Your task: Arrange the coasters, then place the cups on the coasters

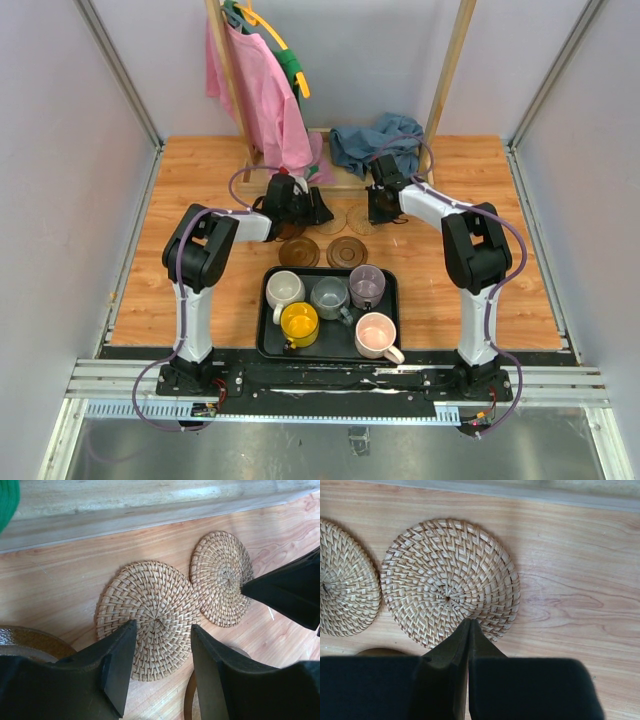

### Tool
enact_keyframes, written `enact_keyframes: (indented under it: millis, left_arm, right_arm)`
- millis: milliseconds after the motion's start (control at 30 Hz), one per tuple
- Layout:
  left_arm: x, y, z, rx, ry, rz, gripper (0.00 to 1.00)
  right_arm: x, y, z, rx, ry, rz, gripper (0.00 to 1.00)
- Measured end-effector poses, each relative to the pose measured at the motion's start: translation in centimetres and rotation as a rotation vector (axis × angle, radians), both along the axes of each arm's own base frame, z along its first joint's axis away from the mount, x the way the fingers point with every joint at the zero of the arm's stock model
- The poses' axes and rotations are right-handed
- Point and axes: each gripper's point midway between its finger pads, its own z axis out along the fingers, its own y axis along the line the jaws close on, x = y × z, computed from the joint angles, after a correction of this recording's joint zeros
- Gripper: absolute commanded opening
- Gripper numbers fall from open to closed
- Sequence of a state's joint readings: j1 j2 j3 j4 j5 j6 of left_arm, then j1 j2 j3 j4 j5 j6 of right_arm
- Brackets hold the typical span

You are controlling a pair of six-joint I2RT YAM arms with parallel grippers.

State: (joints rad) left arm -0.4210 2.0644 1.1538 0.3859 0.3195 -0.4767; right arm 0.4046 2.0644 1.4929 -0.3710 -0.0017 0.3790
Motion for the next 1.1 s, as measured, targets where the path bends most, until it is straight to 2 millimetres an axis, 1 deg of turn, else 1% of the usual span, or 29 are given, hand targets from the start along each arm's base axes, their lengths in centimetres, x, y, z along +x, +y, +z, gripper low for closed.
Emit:
enact_keyframes:
  millis: [167, 233, 267, 367, 433, 533, 567, 633, 667, 733, 833, 900, 967, 1033, 1100]
  left_arm:
    - [0.4, 0.2, 0.5, 0.017, 0.006, 0.013, 0.55]
    - [0.8, 0.4, 1.0, 0.022, 0.003, 0.021, 0.56]
    - [1.0, 0.5, 1.5, 0.023, -0.003, 0.024, 0.56]
    - [1.7, 0.6, 3.5, 0.021, -0.040, 0.029, 0.56]
    - [2.0, 0.7, 5.6, 0.010, -0.078, 0.034, 0.56]
    - [1.9, 1.0, 8.2, -0.004, -0.123, 0.043, 0.56]
    - [1.7, 1.2, 8.8, -0.005, -0.136, 0.050, 0.56]
    - [1.1, 1.7, 9.1, -0.001, -0.142, 0.062, 0.56]
    - [0.8, 2.0, 8.9, 0.006, -0.138, 0.070, 0.55]
    - [-0.1, 2.9, 7.7, 0.029, -0.113, 0.089, 0.54]
    - [-1.6, 4.5, 4.5, 0.076, -0.045, 0.123, 0.54]
    - [-2.5, 5.6, 2.6, 0.108, 0.000, 0.147, 0.53]
    - [-3.2, 6.9, 1.0, 0.139, 0.040, 0.175, 0.53]
    - [-3.4, 7.8, 0.1, 0.159, 0.059, 0.200, 0.53]
    - [-3.1, 8.4, 0.1, 0.168, 0.053, 0.224, 0.53]
  right_arm:
    - [-0.3, 0.0, 0.1, -0.016, 0.002, 0.019, 0.02]
    - [-0.5, 0.0, 0.2, -0.026, 0.010, 0.032, 0.03]
    - [-0.7, 0.1, 0.3, -0.031, 0.015, 0.039, 0.05]
    - [-0.6, 0.3, 1.1, -0.036, 0.009, 0.057, 0.13]
    - [-0.5, 0.3, 2.2, -0.030, -0.011, 0.066, 0.16]
    - [-0.5, 0.4, 4.4, -0.015, -0.051, 0.070, 0.17]
    - [-0.5, 0.5, 5.4, -0.005, -0.071, 0.072, 0.16]
    - [-0.7, 0.9, 6.8, 0.017, -0.097, 0.083, 0.14]
    - [-1.1, 1.1, 7.2, 0.029, -0.104, 0.092, 0.12]
    - [-2.1, 1.5, 7.2, 0.047, -0.096, 0.112, 0.09]
    - [-4.2, 2.4, 5.3, 0.066, -0.040, 0.152, 0.08]
    - [-5.8, 2.9, 3.5, 0.067, 0.017, 0.181, 0.08]
    - [-7.0, 3.3, 2.4, 0.071, 0.054, 0.204, 0.08]
    - [-7.9, 4.3, 2.0, 0.083, 0.074, 0.237, 0.08]
    - [-8.4, 5.3, 2.0, 0.098, 0.075, 0.265, 0.08]
